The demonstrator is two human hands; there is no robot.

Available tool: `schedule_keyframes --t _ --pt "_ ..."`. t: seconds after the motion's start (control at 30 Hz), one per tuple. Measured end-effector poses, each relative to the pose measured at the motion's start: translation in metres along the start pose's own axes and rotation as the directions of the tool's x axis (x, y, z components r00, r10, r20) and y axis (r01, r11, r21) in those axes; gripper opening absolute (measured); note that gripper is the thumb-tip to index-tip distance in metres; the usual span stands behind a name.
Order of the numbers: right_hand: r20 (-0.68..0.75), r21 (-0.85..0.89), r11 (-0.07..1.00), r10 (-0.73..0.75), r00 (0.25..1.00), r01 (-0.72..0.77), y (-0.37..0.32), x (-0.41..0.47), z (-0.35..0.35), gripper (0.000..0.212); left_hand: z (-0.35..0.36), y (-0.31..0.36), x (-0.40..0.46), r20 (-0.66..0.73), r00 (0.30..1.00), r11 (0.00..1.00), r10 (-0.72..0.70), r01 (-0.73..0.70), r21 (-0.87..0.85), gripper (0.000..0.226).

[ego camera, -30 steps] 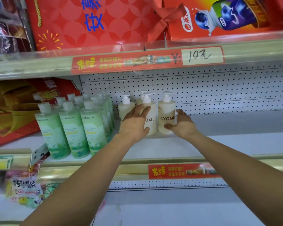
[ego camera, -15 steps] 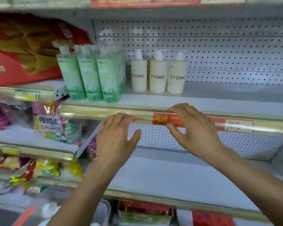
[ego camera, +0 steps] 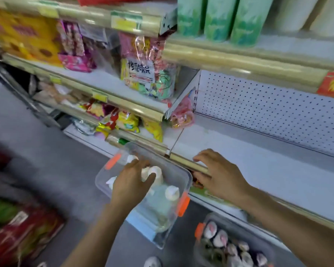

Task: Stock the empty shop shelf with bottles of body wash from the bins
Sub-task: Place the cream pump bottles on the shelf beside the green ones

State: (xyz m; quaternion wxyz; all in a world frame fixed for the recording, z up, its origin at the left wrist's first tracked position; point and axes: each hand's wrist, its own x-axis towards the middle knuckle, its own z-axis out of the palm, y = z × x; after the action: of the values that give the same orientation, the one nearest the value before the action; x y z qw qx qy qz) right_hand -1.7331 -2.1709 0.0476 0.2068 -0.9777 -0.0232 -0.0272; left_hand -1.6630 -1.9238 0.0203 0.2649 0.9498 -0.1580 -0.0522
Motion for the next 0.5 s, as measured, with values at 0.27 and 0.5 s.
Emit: schedule_keyframes --t 0.27,0.5 --pt "0.446 -0.057 0.980 0.195 0.873 -0.190 -0.001 0.043 0.169 0.058 0.063 -0.161 0.019 0.289 0.900 0.945 -0.326 0.306 0.113 0.065" --pt "0.518 -0.355 0.925 0.316 0.795 -0.137 0.016 0.081 0.263 0.081 0.129 -0.220 0.098 0.296 0.922 0.932 -0.249 0.145 0.333 0.079"
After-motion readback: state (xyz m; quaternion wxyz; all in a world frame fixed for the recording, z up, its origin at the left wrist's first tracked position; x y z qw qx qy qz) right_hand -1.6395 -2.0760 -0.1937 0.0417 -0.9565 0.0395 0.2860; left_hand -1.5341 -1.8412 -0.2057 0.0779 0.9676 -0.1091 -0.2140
